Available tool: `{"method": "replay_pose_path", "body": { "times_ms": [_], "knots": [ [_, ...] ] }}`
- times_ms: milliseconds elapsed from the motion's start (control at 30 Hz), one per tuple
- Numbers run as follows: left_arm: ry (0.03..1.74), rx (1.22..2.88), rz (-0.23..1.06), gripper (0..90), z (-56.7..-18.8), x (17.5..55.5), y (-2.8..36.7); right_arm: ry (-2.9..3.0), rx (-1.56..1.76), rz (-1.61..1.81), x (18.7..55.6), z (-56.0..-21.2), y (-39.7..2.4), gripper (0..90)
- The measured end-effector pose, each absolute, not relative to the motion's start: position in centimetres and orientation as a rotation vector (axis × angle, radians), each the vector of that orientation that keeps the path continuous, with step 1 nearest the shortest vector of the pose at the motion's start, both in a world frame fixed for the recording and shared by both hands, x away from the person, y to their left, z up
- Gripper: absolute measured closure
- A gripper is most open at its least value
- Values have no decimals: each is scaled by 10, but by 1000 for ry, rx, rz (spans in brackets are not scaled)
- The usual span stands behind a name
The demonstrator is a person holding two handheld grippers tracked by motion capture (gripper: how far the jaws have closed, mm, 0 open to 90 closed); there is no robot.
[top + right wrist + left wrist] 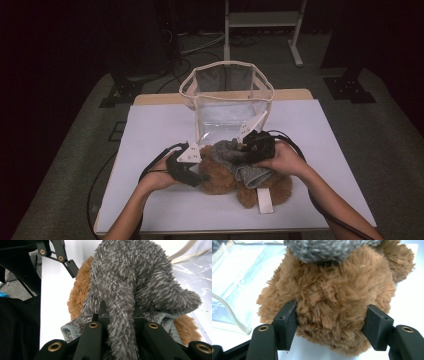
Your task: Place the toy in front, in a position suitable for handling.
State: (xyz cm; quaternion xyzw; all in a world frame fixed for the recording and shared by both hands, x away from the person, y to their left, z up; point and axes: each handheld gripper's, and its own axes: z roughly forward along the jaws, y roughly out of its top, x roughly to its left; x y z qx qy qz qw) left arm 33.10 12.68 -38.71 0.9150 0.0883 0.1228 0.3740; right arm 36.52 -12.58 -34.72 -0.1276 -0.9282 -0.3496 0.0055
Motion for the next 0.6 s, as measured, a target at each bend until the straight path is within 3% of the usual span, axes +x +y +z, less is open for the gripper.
{"method": "replay_pose_path", "body": {
  "times_ms": [133, 333, 600],
  "knots": [
    [189, 2313, 268, 298, -378, 324, 123, -2883, -388, -1112, 358, -350, -125, 760],
    [157, 2326, 224, 315, -380, 319, 111, -2898, -348, -1085, 350, -345, -124, 759],
    [146, 2351, 258, 329, -385, 316, 116, -2929, -421, -1142, 355, -318, -163, 759]
  ]
}}
